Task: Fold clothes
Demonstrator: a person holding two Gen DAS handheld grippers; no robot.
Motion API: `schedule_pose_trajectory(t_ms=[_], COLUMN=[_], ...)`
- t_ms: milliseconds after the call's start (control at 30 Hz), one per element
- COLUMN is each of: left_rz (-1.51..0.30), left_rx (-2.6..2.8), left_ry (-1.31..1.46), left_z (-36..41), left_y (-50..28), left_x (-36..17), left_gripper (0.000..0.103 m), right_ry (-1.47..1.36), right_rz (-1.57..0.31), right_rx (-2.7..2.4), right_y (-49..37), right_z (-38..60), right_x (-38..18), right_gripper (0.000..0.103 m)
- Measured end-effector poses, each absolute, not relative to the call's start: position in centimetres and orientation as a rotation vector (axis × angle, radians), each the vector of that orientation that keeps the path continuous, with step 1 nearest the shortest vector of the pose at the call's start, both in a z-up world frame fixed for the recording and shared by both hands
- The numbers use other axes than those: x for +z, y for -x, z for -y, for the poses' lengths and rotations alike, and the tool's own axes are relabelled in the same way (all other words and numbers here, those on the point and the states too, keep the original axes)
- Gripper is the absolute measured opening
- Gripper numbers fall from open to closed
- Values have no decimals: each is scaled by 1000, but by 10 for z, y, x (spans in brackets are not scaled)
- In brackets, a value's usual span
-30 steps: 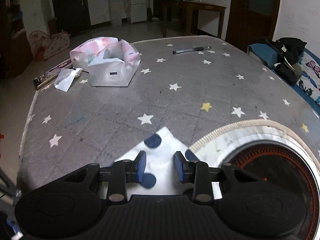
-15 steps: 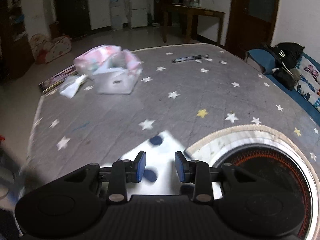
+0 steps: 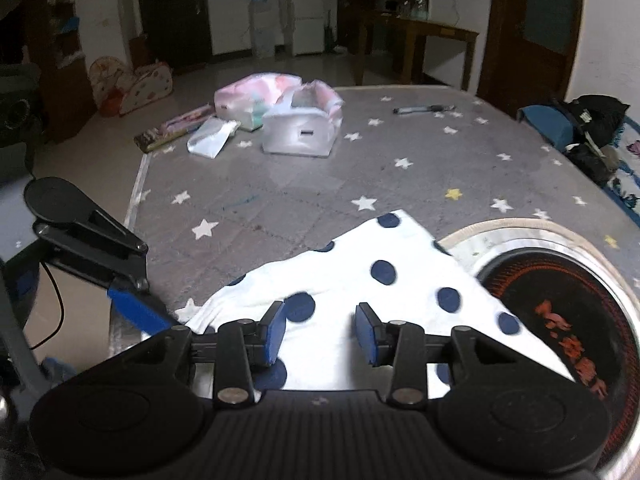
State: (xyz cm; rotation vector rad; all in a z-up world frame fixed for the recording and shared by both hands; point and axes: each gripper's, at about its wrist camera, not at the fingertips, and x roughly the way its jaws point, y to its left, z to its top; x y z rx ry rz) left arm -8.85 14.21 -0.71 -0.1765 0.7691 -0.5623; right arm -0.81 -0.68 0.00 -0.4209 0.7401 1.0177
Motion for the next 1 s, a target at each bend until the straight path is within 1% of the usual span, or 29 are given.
schedule_pose_trajectory(t_ms=[167,367,567,733,833,900,933,1000], left_rz=[-765,-767,-762,-820,-853,-876,-888,-902], left_rx=[-561,-553,-535,-531,-535,-541,-544,-549], left_ry=[180,186,179,171,166,163,158,152], left_z=[-145,-147,-156,-160,-160,-158,-156,-152], left_y=[95,104,118,125,126,125,124,122], left_x=[-5,-4,2,-8,-15,-20,-23,-28], left_gripper=[55,55,57,58,60,60,61,61], right_ry=[372,356,312,260,217,203,202,186], right_rz=[-744,-802,-759,-740,-745,-751,-757,-779], right_rx=[961,926,889,754,695,666,655,634], right_y=[19,31,18,-23,-50,-65,-70,-83], right_z=[41,62,76,88,93,94,93,92], right_x=[8,-7,7,7,1,-3,-6,-12], right_gripper=[39,40,41,42,42,44,47,47])
